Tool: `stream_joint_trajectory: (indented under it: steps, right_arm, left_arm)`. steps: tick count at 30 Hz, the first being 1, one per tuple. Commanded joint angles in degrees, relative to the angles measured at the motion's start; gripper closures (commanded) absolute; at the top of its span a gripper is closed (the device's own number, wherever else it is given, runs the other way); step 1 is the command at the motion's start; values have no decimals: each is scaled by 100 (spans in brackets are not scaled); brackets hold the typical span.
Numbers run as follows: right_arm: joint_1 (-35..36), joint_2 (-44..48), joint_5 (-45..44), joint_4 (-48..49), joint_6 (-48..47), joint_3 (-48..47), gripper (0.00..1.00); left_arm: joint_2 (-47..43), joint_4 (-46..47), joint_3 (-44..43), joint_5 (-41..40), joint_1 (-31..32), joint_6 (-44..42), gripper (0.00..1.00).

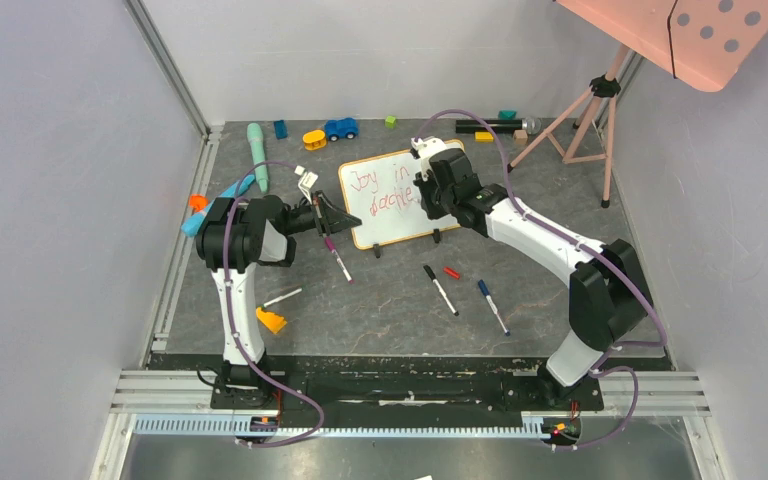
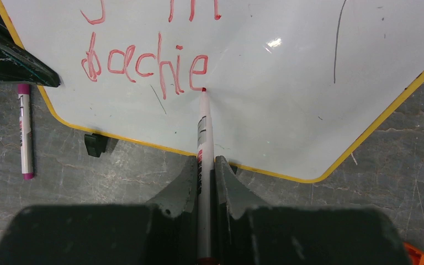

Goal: Write a sentence on the whiteboard

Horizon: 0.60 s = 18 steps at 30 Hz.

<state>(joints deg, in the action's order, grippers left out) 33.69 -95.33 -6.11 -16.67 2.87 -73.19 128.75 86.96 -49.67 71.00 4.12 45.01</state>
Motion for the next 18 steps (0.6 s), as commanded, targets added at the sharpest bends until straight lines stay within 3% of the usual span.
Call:
stream_joint_trajectory:
  steps: [1, 8, 18]
  right_arm:
    - [-38, 179, -240, 150, -96, -86, 100]
    - [-45, 467, 219, 312, -181, 41, 100]
    - [-91, 397, 82, 448, -217, -25, 100]
  left_arm:
    - [247, 225, 98, 582, 109, -465, 98]
    - [247, 225, 106, 579, 107, -469, 98]
    - [254, 225, 89, 583, 106, -451, 98]
